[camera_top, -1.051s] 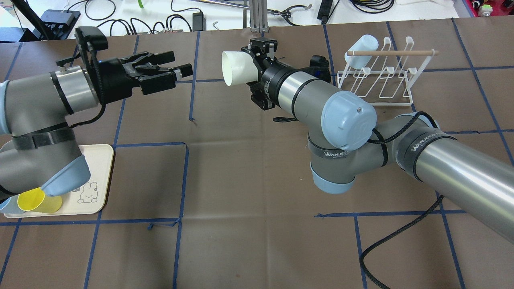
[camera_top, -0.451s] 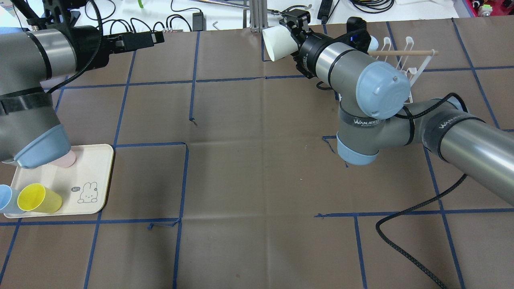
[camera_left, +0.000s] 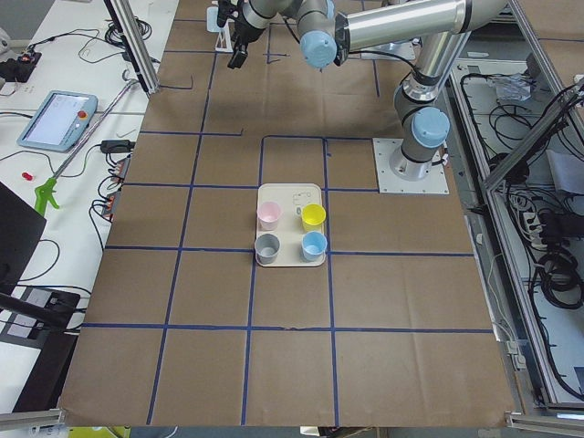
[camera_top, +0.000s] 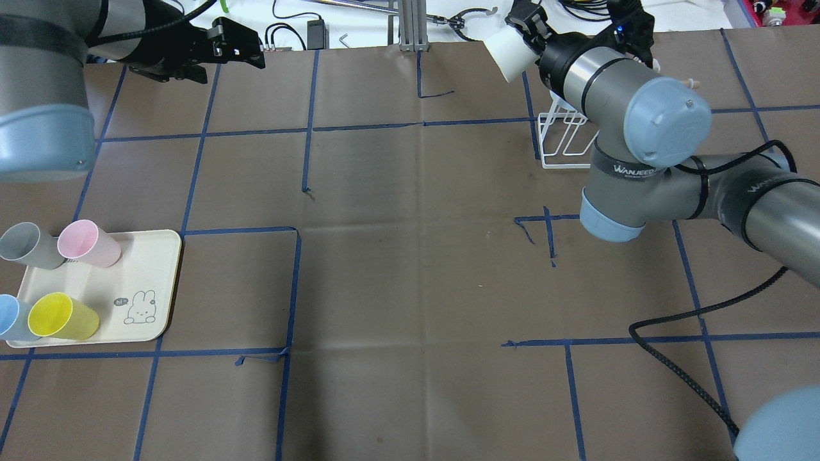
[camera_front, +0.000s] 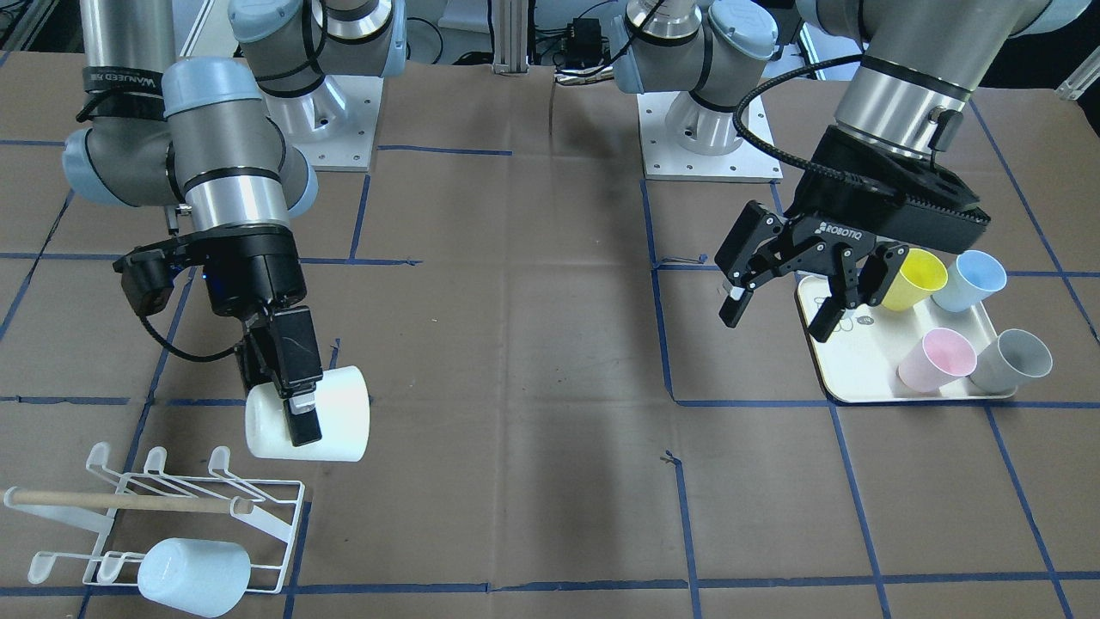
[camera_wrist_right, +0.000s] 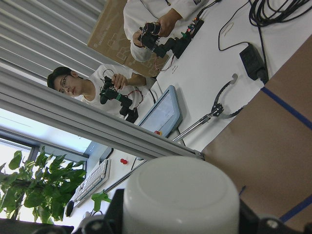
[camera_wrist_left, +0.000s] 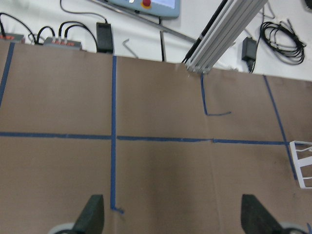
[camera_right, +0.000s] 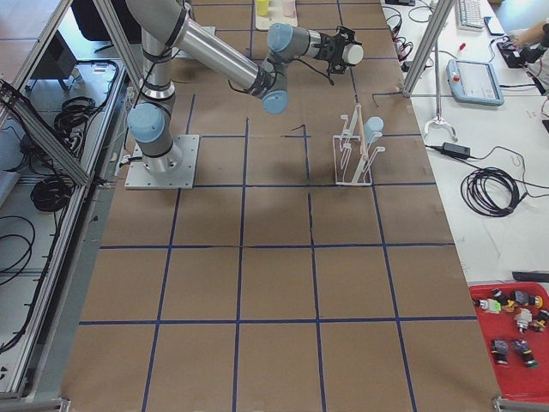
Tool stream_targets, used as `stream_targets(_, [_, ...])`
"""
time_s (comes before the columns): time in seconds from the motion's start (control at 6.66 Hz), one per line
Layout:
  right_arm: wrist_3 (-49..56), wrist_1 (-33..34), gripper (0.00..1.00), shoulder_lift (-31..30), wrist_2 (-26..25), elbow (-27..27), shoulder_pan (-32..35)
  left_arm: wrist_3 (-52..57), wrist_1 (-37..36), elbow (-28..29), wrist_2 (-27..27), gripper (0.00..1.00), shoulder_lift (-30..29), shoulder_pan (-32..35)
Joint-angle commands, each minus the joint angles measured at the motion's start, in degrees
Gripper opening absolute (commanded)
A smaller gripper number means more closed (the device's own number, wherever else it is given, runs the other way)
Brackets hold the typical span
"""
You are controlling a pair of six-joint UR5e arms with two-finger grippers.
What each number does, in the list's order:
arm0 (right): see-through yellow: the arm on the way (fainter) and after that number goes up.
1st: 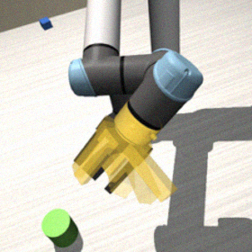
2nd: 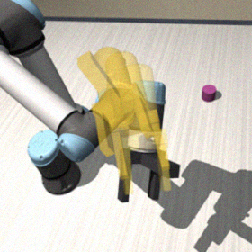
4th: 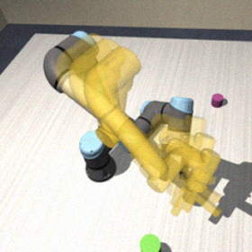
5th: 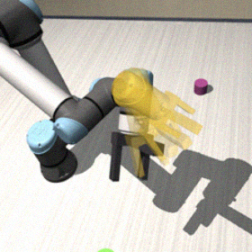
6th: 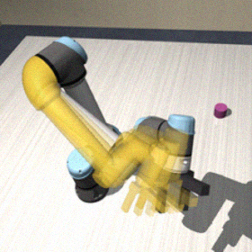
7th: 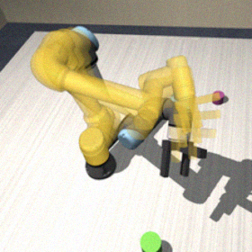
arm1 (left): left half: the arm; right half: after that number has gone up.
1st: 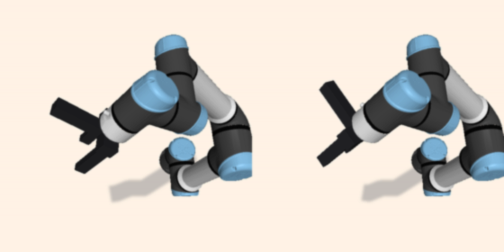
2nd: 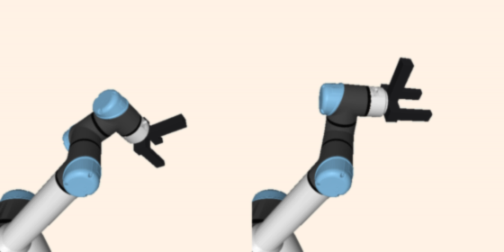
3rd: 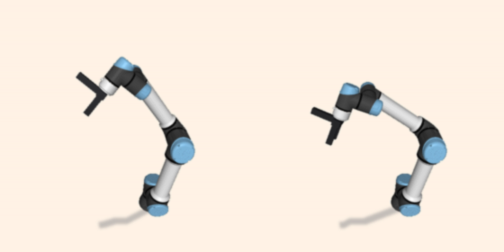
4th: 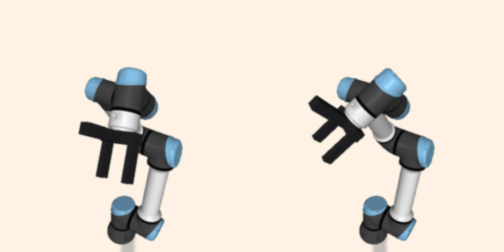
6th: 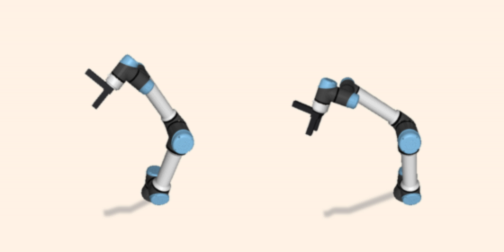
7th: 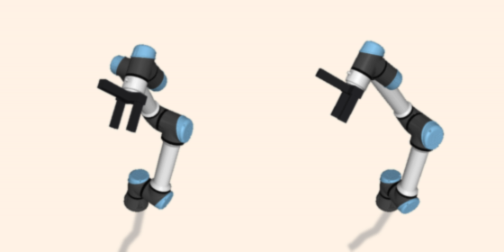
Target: Transfer IKEA cup to right arm and place on rack
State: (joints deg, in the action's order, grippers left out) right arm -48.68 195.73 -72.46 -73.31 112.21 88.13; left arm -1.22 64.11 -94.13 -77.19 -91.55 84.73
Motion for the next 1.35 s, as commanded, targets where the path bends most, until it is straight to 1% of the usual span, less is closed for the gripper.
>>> stream_targets(0.0, [22.74, 0.01, 0.14, 1.53, 0.01, -0.58, -5.75, -1.86, 22.67, 4.14, -10.56, 1.00, 0.83, 1.84])
stream_targets(0.15, [31.55, -0.60, 0.14, 2.23, -0.51, -2.50, -7.34, -1.59, 23.24, 3.52, -11.22, 1.00, 1.54, 1.84])
stream_targets(0.3, [38.59, -0.17, 0.14, 4.85, 0.01, -5.05, -9.18, -1.59, 23.25, 3.25, -11.22, 1.00, 1.55, 1.84])
stream_targets(0.45, [42.23, 0.09, 0.13, 7.31, 0.27, -7.86, -11.12, -1.68, 23.16, 2.99, -11.14, 1.00, 1.63, 1.93])
stream_targets(0.6, [43.40, 0.10, 0.12, 9.60, 1.06, -10.84, -12.70, -2.11, 22.64, 2.20, -11.31, 1.00, 1.81, 2.01])
stream_targets(0.75, [46.28, 0.10, 0.11, 11.18, 3.41, -12.44, -14.46, -2.03, 22.37, 1.50, -11.40, 1.00, 2.25, 2.02])
stream_targets(0.9, [49.01, 0.27, 0.10, 12.85, 4.57, -13.06, -16.56, -2.03, 22.20, 1.32, -11.66, 1.00, 2.25, 2.10])
stream_targets(1.05, [50.25, 0.53, 0.10, 13.04, 5.89, -12.63, -17.11, -2.20, 22.20, 1.32, -11.66, 1.00, 2.25, 2.10])
stream_targets(1.2, [51.31, 0.45, 0.10, 13.74, 5.81, -12.72, -17.63, -3.51, 22.20, 1.32, -11.58, 1.00, 2.25, 2.10])
